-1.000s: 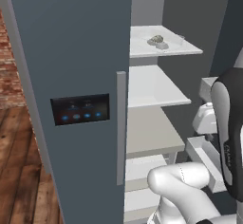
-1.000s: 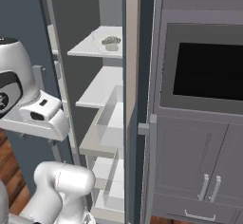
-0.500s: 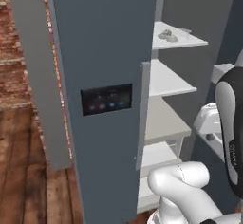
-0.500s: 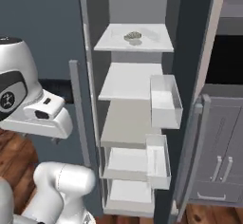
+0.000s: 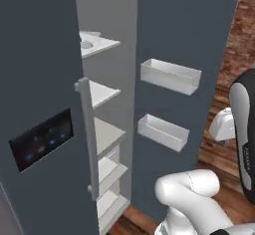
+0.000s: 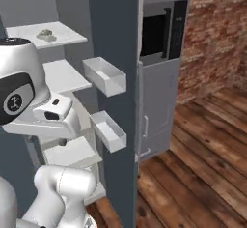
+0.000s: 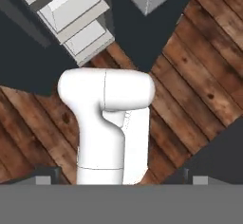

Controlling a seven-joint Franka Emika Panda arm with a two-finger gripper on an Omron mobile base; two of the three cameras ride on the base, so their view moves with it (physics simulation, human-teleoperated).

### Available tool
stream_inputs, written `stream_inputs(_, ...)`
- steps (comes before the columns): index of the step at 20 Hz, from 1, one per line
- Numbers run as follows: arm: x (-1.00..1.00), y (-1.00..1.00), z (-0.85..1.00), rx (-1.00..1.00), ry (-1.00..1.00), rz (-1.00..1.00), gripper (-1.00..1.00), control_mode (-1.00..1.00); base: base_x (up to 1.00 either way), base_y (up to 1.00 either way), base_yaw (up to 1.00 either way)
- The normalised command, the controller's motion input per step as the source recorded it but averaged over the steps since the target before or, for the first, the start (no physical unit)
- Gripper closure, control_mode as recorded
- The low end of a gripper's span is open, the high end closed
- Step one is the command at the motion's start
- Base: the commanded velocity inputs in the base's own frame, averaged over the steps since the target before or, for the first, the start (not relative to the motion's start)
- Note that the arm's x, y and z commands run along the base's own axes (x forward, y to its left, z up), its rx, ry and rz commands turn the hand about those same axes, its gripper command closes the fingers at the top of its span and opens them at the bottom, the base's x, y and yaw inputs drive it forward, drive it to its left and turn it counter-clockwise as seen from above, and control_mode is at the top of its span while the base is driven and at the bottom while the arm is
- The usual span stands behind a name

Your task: Place two dumplings into each of the tupperware containers and then place the containers in the fridge.

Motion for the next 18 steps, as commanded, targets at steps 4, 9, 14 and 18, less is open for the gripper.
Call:
stream_inputs(4,0.0,0.0,0.0,0.0,0.0,0.0,-1.0,1.0,-0.01,0.0,-1.0)
stream_inputs(9,0.0,0.0,0.0,0.0,0.0,0.0,-1.0,1.0,-0.02,0.0,-1.0)
stream_inputs(14,0.0,0.0,0.0,0.0,0.0,0.0,-1.0,1.0,0.18,-0.09,-0.61)
stream_inputs(18,0.0,0.0,0.0,0.0,0.0,0.0,-1.0,1.0,0.88,-0.48,-0.08)
